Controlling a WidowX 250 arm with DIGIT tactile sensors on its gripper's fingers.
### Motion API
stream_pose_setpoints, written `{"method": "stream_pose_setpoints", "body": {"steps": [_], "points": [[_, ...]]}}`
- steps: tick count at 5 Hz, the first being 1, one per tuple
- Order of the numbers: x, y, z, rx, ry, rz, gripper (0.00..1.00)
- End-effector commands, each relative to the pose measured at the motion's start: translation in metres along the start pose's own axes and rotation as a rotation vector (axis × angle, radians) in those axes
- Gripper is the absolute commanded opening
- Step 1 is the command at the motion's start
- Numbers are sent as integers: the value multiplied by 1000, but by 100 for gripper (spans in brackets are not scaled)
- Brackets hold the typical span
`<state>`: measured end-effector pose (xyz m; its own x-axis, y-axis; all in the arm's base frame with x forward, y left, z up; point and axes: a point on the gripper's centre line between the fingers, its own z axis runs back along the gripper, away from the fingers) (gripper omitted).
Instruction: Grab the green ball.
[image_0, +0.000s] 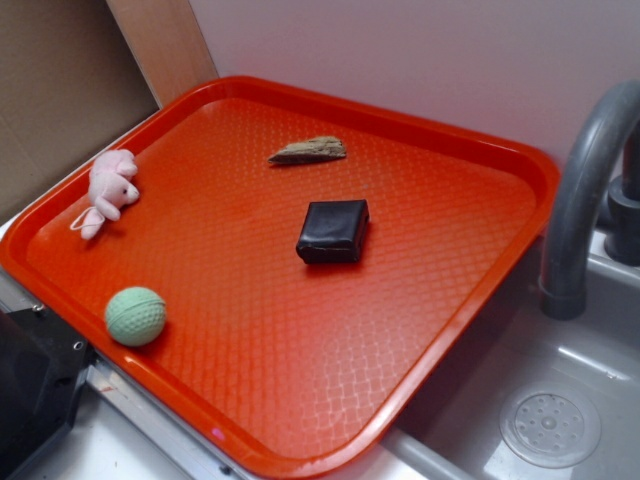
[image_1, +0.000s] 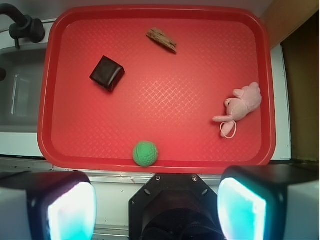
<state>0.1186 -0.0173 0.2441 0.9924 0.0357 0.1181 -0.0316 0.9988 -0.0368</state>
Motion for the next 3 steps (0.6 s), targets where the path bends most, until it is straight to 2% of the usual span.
{"method": "stream_pose_setpoints", "body": {"steps": [1, 3], "points": [[0, 0, 0, 0, 0, 0, 100], [-3, 24, -90, 141, 39, 2, 100]]}}
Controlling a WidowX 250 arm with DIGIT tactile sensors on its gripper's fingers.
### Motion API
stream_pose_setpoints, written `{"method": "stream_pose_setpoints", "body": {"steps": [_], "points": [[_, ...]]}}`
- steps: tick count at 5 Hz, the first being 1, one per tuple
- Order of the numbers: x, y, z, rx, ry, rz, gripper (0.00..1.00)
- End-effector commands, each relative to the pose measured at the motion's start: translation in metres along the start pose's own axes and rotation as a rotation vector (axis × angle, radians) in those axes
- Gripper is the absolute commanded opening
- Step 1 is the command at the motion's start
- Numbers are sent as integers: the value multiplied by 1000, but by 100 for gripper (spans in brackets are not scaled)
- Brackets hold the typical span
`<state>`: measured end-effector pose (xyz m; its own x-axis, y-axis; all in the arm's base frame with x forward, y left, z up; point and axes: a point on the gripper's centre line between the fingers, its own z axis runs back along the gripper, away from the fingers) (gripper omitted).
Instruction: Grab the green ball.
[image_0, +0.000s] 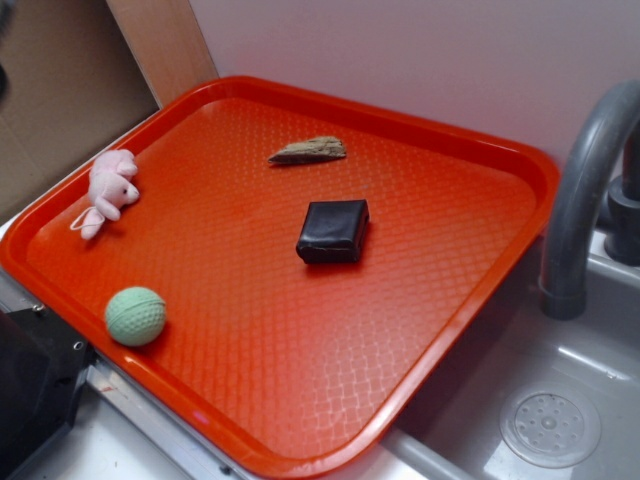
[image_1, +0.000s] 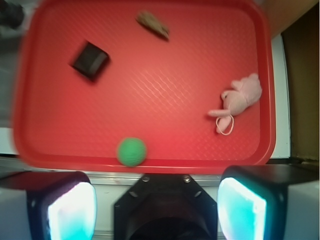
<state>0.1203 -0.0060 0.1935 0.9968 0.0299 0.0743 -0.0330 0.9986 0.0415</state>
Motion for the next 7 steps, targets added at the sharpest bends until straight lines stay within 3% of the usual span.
{"method": "stream_pose_setpoints", "body": {"steps": [1, 2, 3, 4, 5, 6, 7], "points": [[5, -7, -91, -1, 36, -55, 100], [4, -15, -141, -6, 77, -80, 100], [-3, -41, -170, -141, 96, -87, 100], [-12, -63, -174, -187, 157, -68, 100], [-17, -71, -175, -196, 180, -72, 100], [-18, -79, -169, -195, 184, -59, 35], [-17, -83, -165, -189, 185, -45, 0]]}}
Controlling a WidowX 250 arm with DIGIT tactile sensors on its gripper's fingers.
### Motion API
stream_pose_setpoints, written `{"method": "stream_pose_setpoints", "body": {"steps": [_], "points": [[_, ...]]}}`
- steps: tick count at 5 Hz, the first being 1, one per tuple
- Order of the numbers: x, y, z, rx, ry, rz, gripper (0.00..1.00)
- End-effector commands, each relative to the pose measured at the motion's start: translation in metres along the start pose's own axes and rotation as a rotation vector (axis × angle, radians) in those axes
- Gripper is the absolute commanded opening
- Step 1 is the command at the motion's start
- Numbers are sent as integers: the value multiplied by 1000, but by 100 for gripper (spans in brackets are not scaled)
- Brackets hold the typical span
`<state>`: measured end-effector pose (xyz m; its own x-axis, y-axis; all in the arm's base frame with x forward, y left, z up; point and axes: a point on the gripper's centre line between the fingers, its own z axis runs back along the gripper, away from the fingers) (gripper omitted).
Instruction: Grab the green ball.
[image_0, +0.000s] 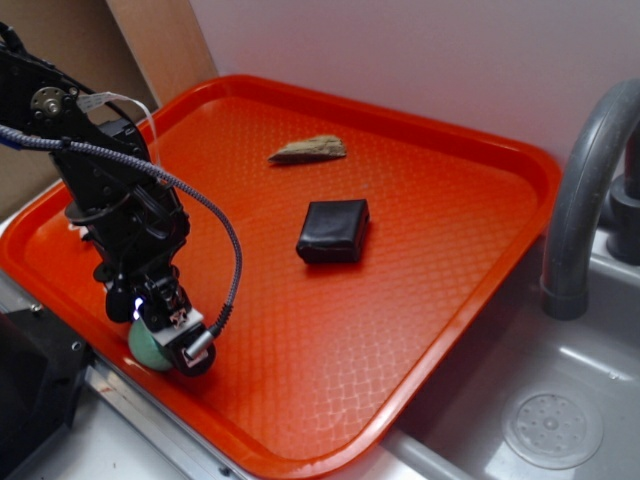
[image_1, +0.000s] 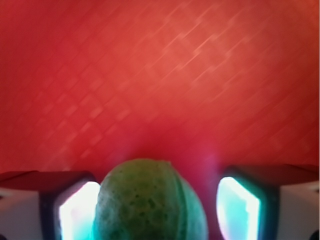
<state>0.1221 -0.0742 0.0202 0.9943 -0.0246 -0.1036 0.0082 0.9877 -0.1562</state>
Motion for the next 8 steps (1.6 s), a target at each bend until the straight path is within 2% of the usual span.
{"method": "stream_pose_setpoints", "body": {"steps": [1, 2, 3, 4, 5, 6, 8], "points": [[-2, -11, 4, 13, 8, 11, 0], [-2, 8, 46, 92, -58, -3, 0], [-1, 48, 105, 127, -136, 74, 0], [-5, 89, 162, 141, -165, 127, 0], [-3, 118, 216, 111, -206, 206, 0], [12, 118, 218, 89, -290, 194, 0], [23, 97, 190, 159, -246, 126, 0]]}}
